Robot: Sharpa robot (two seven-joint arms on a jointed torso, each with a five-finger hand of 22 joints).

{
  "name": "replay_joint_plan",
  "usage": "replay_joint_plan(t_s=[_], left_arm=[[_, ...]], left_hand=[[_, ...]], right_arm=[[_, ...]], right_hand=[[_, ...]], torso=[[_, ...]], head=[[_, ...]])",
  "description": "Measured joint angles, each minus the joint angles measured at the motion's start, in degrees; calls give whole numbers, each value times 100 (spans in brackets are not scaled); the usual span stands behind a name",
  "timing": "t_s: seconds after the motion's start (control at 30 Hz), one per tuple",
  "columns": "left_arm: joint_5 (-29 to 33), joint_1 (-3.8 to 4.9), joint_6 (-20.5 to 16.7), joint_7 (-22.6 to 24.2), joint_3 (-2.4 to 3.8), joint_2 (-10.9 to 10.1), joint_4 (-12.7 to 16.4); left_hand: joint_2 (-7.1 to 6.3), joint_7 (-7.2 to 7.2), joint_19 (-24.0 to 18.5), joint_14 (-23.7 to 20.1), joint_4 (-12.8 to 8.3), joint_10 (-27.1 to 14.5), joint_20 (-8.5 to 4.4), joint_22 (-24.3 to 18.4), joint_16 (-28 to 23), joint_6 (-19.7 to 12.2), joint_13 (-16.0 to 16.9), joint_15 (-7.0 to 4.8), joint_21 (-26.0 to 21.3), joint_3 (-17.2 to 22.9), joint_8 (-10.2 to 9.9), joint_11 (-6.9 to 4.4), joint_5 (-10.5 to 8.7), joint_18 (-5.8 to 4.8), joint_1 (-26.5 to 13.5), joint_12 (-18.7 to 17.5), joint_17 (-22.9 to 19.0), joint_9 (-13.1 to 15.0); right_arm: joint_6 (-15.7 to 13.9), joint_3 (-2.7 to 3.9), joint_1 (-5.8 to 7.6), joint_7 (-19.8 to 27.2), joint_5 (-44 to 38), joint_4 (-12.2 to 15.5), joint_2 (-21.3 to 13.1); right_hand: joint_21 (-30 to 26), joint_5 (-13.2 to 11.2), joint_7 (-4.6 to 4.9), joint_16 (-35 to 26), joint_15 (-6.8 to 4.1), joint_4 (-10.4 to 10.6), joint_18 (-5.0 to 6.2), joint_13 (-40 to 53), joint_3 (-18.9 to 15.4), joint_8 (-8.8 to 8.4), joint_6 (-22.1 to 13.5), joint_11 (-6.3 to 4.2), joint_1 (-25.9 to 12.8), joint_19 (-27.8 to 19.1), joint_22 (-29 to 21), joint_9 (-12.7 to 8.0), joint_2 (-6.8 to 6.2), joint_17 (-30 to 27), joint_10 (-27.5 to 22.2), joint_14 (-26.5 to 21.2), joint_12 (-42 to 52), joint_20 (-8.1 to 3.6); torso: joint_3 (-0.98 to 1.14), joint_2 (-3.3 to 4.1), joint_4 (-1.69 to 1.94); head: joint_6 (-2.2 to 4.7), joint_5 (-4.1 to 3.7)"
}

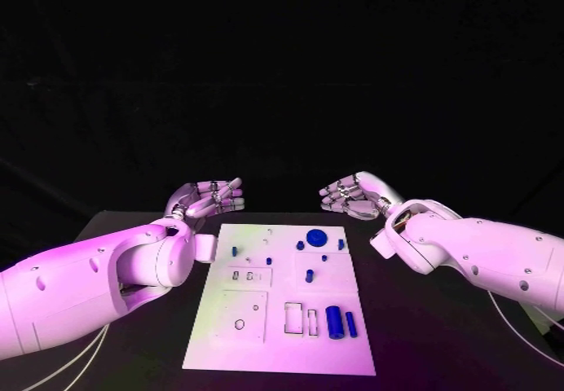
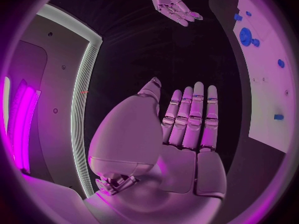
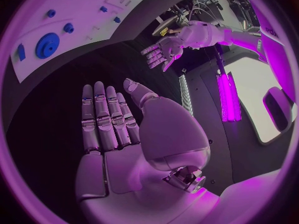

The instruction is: Assemble the parts on the task board

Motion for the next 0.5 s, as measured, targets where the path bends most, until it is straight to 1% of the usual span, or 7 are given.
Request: replay_joint_plan(t_s=[0.07,0.17,0.23,0.27,0.37,0.43,0.5], left_arm=[[-2,57,44,-13,1,-94,133],[-4,154,104,-33,1,-252,344],[-5,215,137,-44,3,-346,475],[-5,239,150,-47,5,-382,528],[-6,304,183,-59,5,-479,682],[-6,344,197,-66,5,-519,761],[-6,382,211,-69,6,-550,844]], left_hand=[[0,-21,-1,24,-16,37,1,6,0,21,0,-20,8,-16,0,3,0,0,0,-30,14,-4],[0,-21,19,43,-16,44,-19,12,0,20,0,-2,36,-16,0,-4,0,0,0,-30,20,-4],[0,-21,39,43,-16,44,0,13,0,20,0,-2,36,-16,-2,-4,0,0,0,-30,20,-4],[0,-21,39,43,-16,44,1,18,0,20,0,-2,36,-16,-22,-4,0,0,0,-37,20,-4],[0,-42,69,43,2,60,-30,27,-46,41,-1,-2,80,-33,-28,-20,0,0,0,-67,20,-12],[0,-22,92,42,2,60,-11,32,-52,61,-1,-2,83,-33,-51,-20,0,-1,0,-96,20,-12],[0,-21,111,42,2,62,-30,36,-89,61,-1,-2,112,-33,-51,-18,0,-1,0,-99,24,-12]], right_arm=[[30,0,56,-112,-349,-30,15],[88,0,143,-316,-972,-49,44],[144,0,201,-478,-1431,-41,64],[170,0,228,-551,-1628,-31,71],[275,3,294,-812,-2254,18,109],[354,4,321,-980,-2611,58,134],[449,5,343,-1171,-2980,101,161]], right_hand=[[116,0,-46,33,-76,-47,1,4,47,0,157,-62,-31,176,44,9,-66,22,199,228,0,-65],[293,48,-118,73,-177,-86,0,14,86,0,343,-145,-44,399,119,19,-169,68,452,530,-33,-166],[722,296,-248,217,-404,-142,3,36,117,24,671,-300,-51,860,329,41,-367,223,871,1233,-85,-391],[856,361,-282,273,-465,-166,2,36,98,24,742,-338,-66,992,397,44,-406,279,940,1435,-92,-452],[1178,413,-354,439,-584,-167,2,36,15,24,841,-377,-116,1280,573,50,-466,450,978,1870,-92,-588],[1381,446,-369,570,-645,-144,2,36,-55,24,879,-414,-151,1456,689,55,-501,583,940,2110,-93,-664],[1543,446,-370,683,-689,-115,2,44,-109,22,878,-450,-187,1565,788,55,-538,722,865,2166,-92,-719]], torso=[[-10,73,11],[-25,191,32],[-38,275,49],[-44,314,57],[-65,436,77],[-76,506,90],[-90,585,104]], head=[[19,-15],[48,-38],[68,-62],[76,-69],[111,-92],[130,-102],[149,-116]])
